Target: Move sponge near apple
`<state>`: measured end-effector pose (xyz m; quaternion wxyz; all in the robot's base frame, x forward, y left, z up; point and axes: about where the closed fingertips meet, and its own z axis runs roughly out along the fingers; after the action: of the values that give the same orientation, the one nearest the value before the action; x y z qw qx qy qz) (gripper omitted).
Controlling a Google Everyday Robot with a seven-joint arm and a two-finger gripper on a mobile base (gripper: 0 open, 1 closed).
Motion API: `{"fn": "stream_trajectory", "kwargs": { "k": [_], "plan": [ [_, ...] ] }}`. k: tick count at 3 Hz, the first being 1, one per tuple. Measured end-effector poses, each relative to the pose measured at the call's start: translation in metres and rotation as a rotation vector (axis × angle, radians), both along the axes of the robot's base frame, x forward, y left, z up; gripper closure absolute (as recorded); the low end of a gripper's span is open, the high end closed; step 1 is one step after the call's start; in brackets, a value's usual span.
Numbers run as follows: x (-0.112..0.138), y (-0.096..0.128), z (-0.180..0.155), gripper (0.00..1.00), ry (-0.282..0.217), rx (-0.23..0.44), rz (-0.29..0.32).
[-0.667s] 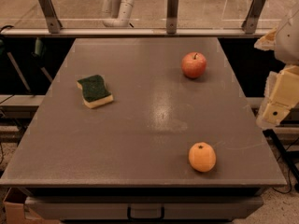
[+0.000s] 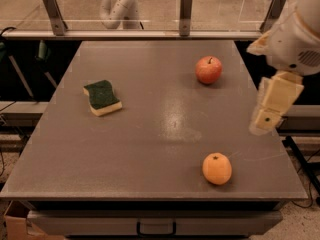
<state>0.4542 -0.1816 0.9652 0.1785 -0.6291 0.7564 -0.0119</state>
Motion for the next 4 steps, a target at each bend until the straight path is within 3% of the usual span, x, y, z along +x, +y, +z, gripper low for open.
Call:
{"fn": "stream_trajectory", "kwargs": {
  "k": [1, 2, 3, 4],
  "plan": [
    [0.028, 0.070, -0.018, 0.00, -0.007, 0.092, 0.150],
    [0.050, 0.155, -0.028, 0.00, -0.007, 0.191, 0.288],
    [0.050, 0.155, -0.028, 0.00, -0.007, 0.191, 0.288],
    [0.069, 0.170, -0.039, 0.00, -0.020, 0.248, 0.277]
  ]
}}
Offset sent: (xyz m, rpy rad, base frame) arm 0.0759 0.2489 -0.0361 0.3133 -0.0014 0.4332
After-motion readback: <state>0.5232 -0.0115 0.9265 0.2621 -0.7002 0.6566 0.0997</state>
